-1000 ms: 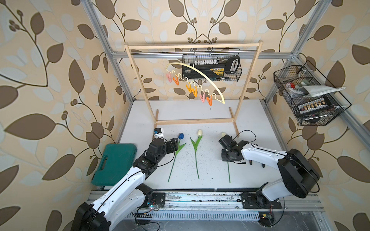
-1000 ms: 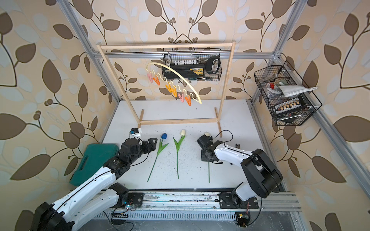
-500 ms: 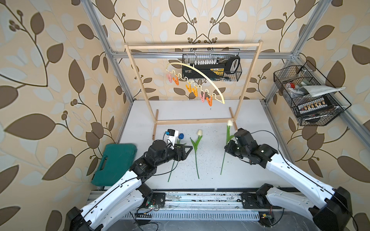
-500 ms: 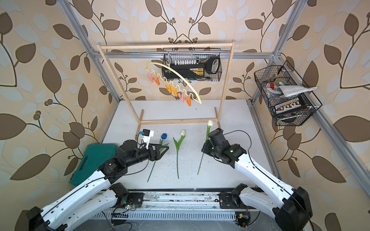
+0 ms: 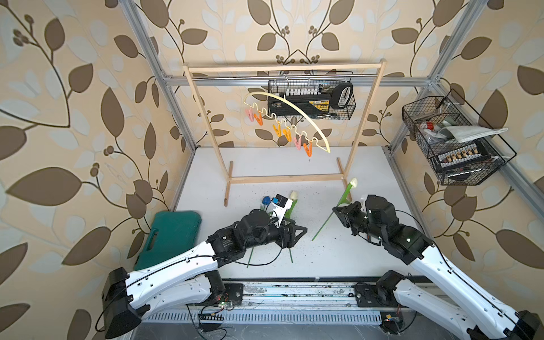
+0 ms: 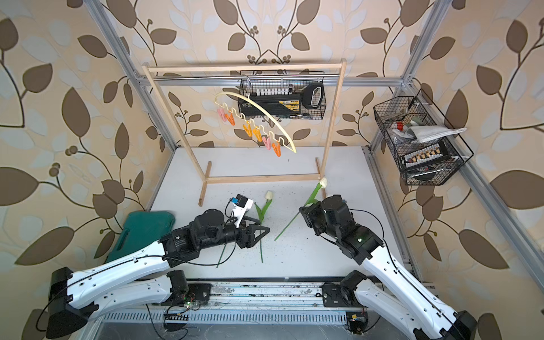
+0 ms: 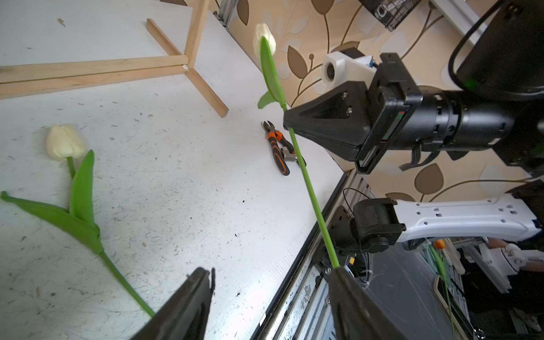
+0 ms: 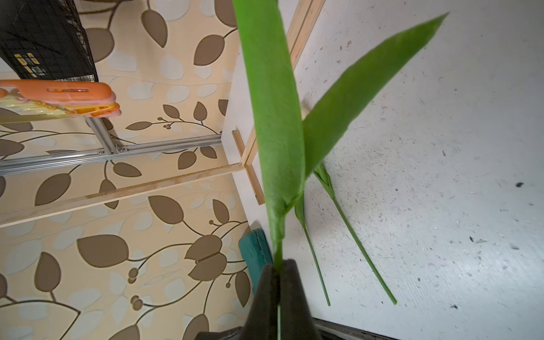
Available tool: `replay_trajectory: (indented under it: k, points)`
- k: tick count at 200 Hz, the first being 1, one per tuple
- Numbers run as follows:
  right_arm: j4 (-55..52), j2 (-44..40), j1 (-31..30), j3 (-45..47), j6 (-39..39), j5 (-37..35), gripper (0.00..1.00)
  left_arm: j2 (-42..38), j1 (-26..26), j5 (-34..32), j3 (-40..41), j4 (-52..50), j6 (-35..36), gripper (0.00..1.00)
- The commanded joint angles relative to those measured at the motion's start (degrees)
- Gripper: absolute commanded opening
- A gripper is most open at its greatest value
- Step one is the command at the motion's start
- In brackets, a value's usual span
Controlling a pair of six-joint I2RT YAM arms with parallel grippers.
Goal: Dry the flowers on a clothes hanger
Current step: Pick up the flower at the center of the board.
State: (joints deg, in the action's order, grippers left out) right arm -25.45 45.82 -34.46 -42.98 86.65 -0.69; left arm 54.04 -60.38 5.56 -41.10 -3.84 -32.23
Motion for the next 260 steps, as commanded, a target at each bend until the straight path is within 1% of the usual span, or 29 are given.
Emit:
replay_trajectory:
  k: [1,26,57,98,113,123,133,147,159,174,206,223,234,243,260]
  points:
    - [-2.33,1.05,-1.65,-2.19,1.07,-5.25,0.0,1.41,-1.09,-1.84,-2.76,5.94,0.24,0.66]
    - [-1.82,2.14,-2.53,-1.93,1.19,-5.7,0.0,3.59,-1.63,-1.83,-3.01,7.84,-0.57,0.6]
    - [-1.49,3.19,-3.37,-2.61,1.06,-7.08,0.0,4.85,-2.02,-1.12,-2.58,10.05,-2.17,0.58]
    - [-1.44,5.0,-4.82,-4.18,0.73,-8.8,0.0,5.35,-2.11,-1.87,-2.98,8.84,-2.74,0.57]
    - [-1.49,5.74,-4.91,-4.97,0.47,-8.8,0.0,6.02,-2.2,-1.96,-3.36,8.15,-2.93,0.6]
    - [-1.53,6.03,-5.17,-5.46,0.38,-9.1,0.0,6.62,-2.36,-2.09,-3.67,7.87,-3.03,0.65]
    - [-1.61,6.35,-5.56,-6.0,0.23,-9.62,0.0,7.16,-2.55,-2.3,-3.73,7.79,-3.1,0.68]
    - [-1.71,6.77,-5.88,-6.65,-0.05,-10.52,0.0,7.97,-2.81,-2.42,-3.9,8.04,-3.1,0.68]
    - [-1.88,7.11,-5.87,-7.16,-0.25,-10.99,0.0,8.72,-3.06,-2.67,-4.2,8.14,-3.11,0.66]
    - [-2.2,7.42,-7.15,-7.59,-0.43,-11.41,0.0,9.62,-3.17,-2.73,-4.68,8.22,-3.1,0.63]
    - [-2.54,7.45,-7.43,-8.12,-1.16,-12.49,0.0,11.4,-3.43,-2.4,-5.73,8.38,-3.03,0.56]
    - [-3.02,7.7,-7.46,-8.78,-1.73,-12.52,0.0,11.79,-3.51,-2.52,-6.01,8.23,-2.97,0.47]
    - [-3.28,7.79,-7.54,-8.95,-1.84,-12.66,0.0,11.7,-3.52,-2.64,-6.01,8.23,-2.94,0.37]
    - [-3.24,7.79,-7.72,-8.9,-1.8,-12.71,0.0,11.5,-3.58,-2.66,-6.09,8.16,-2.98,0.31]
    - [-2.84,8.09,-7.81,-8.96,-2.32,-12.8,0.0,11.35,-3.69,-2.92,-6.27,7.81,-3.01,0.23]
